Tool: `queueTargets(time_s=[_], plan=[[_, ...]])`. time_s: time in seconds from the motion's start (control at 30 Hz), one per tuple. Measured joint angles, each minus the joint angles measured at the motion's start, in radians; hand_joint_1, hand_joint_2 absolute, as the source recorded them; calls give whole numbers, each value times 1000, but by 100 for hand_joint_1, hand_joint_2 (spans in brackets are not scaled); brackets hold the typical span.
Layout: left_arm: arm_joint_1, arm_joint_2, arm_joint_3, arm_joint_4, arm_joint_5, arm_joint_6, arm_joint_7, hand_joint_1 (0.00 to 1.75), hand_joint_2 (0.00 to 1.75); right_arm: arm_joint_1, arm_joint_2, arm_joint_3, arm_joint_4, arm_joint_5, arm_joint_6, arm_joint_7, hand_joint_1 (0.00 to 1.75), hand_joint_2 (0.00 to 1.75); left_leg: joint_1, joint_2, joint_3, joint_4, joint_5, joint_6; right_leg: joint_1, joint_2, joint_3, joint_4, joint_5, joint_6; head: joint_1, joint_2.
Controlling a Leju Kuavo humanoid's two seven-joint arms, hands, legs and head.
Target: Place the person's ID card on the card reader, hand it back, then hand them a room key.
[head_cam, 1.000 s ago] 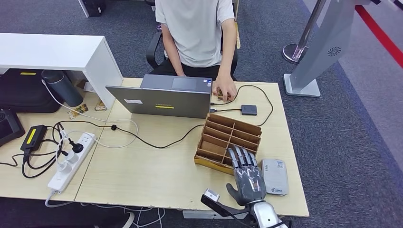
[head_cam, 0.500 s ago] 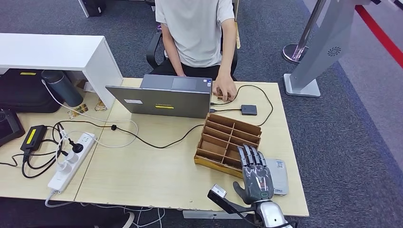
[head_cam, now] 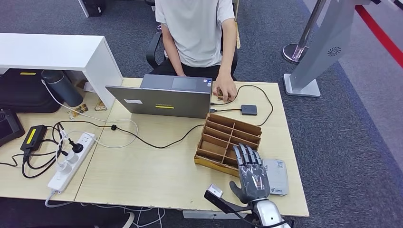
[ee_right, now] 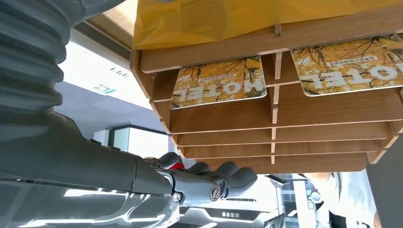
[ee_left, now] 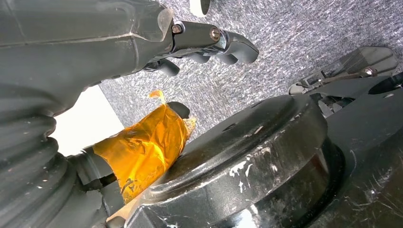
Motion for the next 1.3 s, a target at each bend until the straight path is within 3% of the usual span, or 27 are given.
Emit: queueTargets(time_s=[1.3], plan=[[2,0,0,0,6,2,-4,0,175,5,3,-19,14,-19,10,3,0,175,0,0,0,0,0,0,0,0,0,0,0,0,0,0]])
